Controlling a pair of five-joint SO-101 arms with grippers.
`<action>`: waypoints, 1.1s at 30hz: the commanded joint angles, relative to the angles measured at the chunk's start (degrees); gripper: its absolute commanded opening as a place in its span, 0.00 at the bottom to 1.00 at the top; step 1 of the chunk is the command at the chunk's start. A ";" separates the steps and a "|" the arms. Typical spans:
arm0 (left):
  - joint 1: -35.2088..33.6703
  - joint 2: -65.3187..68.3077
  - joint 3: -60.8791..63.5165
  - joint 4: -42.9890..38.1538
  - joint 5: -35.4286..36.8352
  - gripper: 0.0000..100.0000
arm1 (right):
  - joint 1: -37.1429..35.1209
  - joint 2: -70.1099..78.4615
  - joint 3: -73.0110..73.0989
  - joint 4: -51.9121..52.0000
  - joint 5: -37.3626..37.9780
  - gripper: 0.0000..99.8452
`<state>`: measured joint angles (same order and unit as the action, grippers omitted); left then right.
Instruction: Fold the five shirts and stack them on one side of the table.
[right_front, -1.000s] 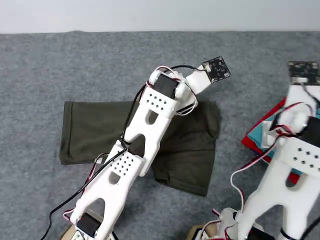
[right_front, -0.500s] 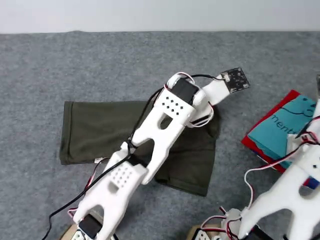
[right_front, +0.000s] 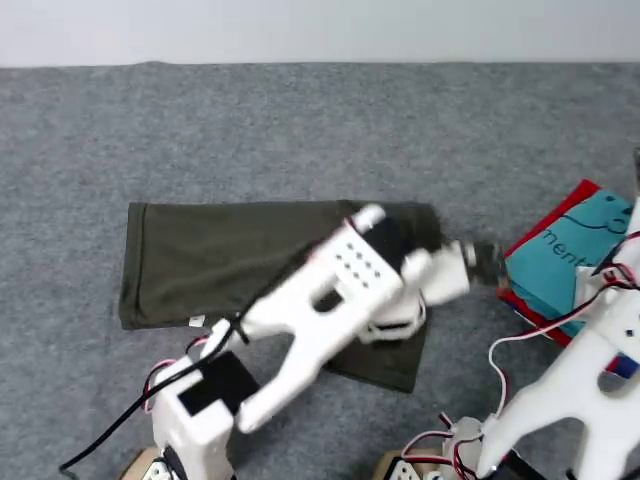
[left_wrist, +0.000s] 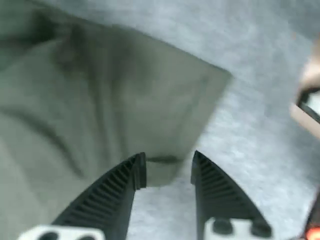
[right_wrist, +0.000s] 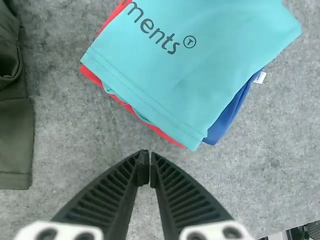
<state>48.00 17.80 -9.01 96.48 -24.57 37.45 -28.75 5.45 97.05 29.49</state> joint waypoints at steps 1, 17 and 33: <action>5.45 -3.34 6.99 -2.99 -0.53 0.18 | 0.57 -1.19 -0.53 -0.92 0.53 0.01; 3.69 7.65 12.97 -18.81 -0.35 0.16 | 0.75 -1.71 -0.70 -0.31 0.53 0.01; 2.73 -2.64 12.88 -15.65 -0.53 0.01 | 0.66 -1.71 -0.70 -0.31 0.53 0.01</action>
<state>51.87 21.05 4.09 79.87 -24.40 37.45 -28.75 5.45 97.05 29.49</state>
